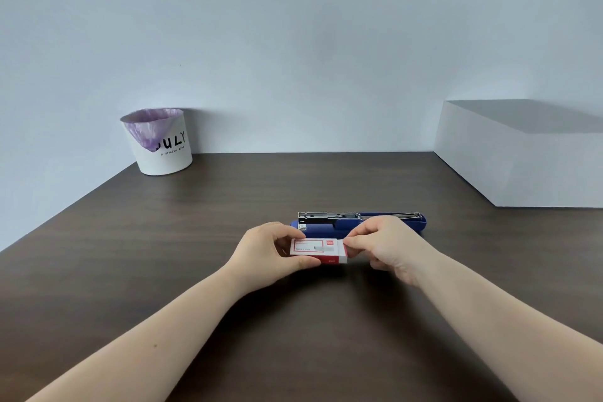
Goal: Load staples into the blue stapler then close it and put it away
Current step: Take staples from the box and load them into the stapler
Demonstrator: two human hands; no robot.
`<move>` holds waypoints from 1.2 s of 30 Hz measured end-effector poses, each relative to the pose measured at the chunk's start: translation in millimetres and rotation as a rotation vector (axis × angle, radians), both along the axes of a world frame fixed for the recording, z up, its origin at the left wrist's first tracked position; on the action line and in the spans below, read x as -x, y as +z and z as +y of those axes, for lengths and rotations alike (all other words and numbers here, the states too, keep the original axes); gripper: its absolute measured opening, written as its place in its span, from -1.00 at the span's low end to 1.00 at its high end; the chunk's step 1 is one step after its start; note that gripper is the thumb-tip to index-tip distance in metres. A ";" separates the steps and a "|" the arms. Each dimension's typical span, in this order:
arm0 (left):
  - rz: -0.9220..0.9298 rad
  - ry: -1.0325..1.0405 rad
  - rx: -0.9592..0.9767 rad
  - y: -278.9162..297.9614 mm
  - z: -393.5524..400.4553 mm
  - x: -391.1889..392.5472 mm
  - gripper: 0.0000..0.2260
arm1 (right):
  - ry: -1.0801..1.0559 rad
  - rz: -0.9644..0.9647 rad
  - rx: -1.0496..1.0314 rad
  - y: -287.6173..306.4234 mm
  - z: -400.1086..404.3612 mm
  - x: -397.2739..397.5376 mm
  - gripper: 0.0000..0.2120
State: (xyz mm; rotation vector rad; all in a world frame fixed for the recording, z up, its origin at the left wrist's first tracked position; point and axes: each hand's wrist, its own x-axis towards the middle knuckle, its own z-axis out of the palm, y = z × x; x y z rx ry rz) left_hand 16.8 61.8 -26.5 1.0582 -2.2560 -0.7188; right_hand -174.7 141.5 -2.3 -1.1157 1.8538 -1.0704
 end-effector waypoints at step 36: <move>0.015 0.028 0.047 16.4 0.2 -13.7 -0.82 | -0.154 -0.153 0.031 25.1 -7.9 23.2 -0.93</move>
